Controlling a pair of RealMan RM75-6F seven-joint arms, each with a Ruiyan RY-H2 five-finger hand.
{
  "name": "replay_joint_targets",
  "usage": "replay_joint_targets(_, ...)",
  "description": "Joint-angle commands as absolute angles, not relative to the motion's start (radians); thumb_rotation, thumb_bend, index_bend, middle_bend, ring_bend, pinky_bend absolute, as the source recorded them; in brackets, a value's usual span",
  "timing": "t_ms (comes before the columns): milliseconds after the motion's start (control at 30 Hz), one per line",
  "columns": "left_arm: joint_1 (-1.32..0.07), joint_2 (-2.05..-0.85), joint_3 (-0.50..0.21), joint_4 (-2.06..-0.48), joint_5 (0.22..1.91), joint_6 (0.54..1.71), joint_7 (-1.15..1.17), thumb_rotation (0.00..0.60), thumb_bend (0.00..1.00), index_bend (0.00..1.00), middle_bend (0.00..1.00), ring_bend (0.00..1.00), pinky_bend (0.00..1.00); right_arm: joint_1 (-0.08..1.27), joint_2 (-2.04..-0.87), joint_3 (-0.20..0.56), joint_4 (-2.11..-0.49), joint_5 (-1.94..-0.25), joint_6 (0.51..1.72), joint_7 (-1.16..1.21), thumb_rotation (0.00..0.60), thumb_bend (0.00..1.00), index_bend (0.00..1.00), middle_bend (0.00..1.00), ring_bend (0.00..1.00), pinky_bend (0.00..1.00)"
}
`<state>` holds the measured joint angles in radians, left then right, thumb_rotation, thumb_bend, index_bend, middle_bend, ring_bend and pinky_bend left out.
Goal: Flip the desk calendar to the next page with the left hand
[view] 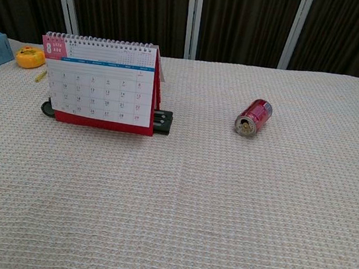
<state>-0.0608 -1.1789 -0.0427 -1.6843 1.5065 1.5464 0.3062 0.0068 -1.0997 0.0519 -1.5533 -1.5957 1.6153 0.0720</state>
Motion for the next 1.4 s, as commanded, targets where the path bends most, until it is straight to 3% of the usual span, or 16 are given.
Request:
replay_joint_targets(33,-0.061,-1.179,-0.043,-1.684,1.505,1.546,0.306,0.6,0.0,0.0,0.0,0.0,0.0,0.007,-1.1,0.051,-1.553,-1.595,1.613,0.072,0.6,0.07,0.0,0.0,0.0,0.0)
replay_joint_targets(667,-0.069,-1.188,-0.047,-1.676,1.498,1.532,0.303,0.6,0.01,0.0,0.0,0.0,0.0,0.009,-1.098,0.053,-1.558,-1.595,1.612,0.072,0.6,0.07,0.0,0.0,0.0,0.0)
replay_joint_targets(733,-0.07,-1.196,-0.051,-1.674,1.501,1.538,0.305,0.6,0.11,0.0,0.01,0.02,0.02,0.007,-1.097,0.052,-1.56,-1.598,1.616,0.071,0.6,0.07,0.0,0.0,0.0,0.0)
replay_joint_targets(800,-0.072,-1.207,-0.058,-1.671,1.503,1.548,0.311,0.6,0.3,0.0,0.2,0.21,0.19,0.006,-1.097,0.051,-1.56,-1.598,1.617,0.073,0.6,0.07,0.0,0.0,0.0,0.0)
replay_joint_targets(867,-0.073,-1.224,-0.073,-1.669,1.499,1.563,0.317,0.6,0.52,0.0,0.49,0.47,0.4,0.005,-1.096,0.051,-1.561,-1.599,1.619,0.075,0.6,0.07,0.0,0.0,0.0,0.0)
replay_joint_targets(933,-0.083,-1.252,-0.078,-1.679,1.479,1.542,0.302,0.6,0.66,0.0,0.6,0.56,0.47,0.004,-1.095,0.05,-1.563,-1.601,1.62,0.078,0.6,0.07,0.0,0.0,0.0,0.0)
replay_joint_targets(1067,-0.111,-1.262,-0.073,-1.723,1.405,1.432,0.257,0.6,0.78,0.0,0.65,0.62,0.51,0.004,-1.094,0.049,-1.564,-1.602,1.619,0.079,0.6,0.07,0.0,0.0,0.0,0.0)
replay_joint_targets(1400,-0.239,-1.277,-0.136,-1.78,1.162,1.195,0.357,0.6,0.84,0.0,0.66,0.63,0.52,0.004,-1.089,0.049,-1.569,-1.601,1.62,0.088,0.6,0.07,0.0,0.0,0.0,0.0)
